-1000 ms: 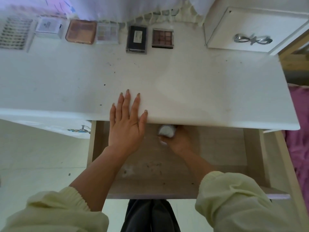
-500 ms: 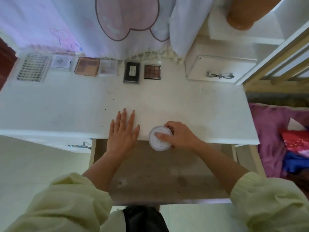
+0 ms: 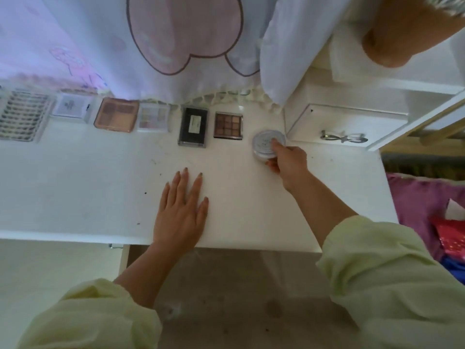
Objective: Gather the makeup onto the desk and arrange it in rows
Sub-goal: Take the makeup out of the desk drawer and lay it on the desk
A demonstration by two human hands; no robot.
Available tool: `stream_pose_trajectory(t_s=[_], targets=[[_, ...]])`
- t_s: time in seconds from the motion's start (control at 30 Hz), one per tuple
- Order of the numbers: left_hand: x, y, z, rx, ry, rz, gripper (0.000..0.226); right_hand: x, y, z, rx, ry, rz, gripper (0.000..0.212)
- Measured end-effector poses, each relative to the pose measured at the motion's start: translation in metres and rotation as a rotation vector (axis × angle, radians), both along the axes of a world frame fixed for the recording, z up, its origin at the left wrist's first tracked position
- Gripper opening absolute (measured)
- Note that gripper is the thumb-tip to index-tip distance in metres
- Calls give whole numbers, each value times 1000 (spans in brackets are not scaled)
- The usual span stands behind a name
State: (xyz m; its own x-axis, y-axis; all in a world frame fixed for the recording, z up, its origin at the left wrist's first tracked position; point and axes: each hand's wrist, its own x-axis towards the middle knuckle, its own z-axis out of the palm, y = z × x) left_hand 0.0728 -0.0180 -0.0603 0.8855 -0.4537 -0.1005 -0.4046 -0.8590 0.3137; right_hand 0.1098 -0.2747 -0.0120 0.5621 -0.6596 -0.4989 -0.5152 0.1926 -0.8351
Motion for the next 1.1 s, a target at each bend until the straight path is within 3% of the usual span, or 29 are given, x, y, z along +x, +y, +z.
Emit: stream_pose_trajectory(t_s=[0.2, 0.37, 0.47, 0.63, 0.77, 0.9, 1.1], targets=[[0, 0, 1, -4, -15, 13, 61, 34, 0, -21, 8, -69, -170, 26], [1, 1, -3, 12, -16, 16, 61, 46, 0, -34, -88, -27, -246, 32], [2, 2, -2, 1, -11, 22, 61, 47, 0, -38, -96, -19, -267, 47], [3, 3, -4, -10, -24, 22, 61, 38, 3, -37, -178, -71, -284, 43], [4, 4, -6, -9, -38, 14, 61, 6, 10, -26, -376, -68, -112, 28], [3, 5, -6, -21, -43, -8, 61, -45, 27, -15, -452, -145, 39, 19], [-59, 22, -2, -85, 12, -115, 60, -153, 58, -11, -737, -199, 470, 10]])
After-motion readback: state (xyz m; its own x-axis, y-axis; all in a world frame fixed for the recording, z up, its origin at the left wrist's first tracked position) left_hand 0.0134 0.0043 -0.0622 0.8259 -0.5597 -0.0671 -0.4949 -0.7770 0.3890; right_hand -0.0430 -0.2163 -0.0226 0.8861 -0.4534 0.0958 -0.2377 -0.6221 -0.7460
